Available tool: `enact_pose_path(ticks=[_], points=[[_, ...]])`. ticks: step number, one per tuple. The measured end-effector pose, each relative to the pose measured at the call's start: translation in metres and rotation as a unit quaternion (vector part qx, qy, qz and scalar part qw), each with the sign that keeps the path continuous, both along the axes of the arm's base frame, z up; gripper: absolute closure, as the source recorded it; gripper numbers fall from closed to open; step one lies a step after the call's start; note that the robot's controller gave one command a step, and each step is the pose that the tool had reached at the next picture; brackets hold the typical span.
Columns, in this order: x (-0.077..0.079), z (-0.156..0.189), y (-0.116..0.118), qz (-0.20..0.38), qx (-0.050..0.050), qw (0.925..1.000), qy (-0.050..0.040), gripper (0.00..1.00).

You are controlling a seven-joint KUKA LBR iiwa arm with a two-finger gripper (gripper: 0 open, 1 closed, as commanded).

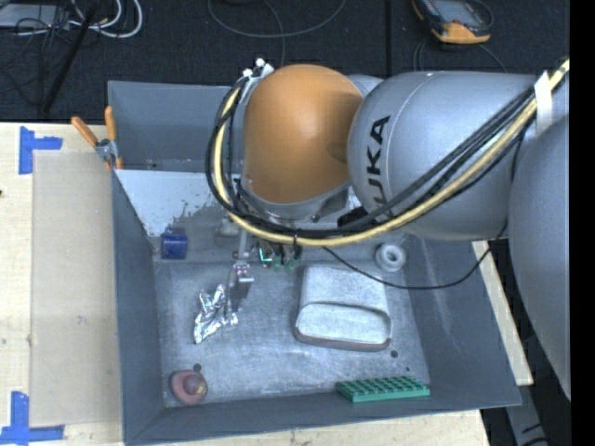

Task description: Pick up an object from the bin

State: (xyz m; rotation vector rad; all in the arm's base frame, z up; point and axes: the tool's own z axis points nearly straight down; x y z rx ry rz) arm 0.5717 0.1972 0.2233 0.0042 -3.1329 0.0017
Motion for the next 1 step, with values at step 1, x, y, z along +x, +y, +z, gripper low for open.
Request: enact_pose_path(ticks=[1], points=[[-0.0292, -0.1515, -0.034, 0.119, 0.003, 0.9928, -0.0109, 0.0]])
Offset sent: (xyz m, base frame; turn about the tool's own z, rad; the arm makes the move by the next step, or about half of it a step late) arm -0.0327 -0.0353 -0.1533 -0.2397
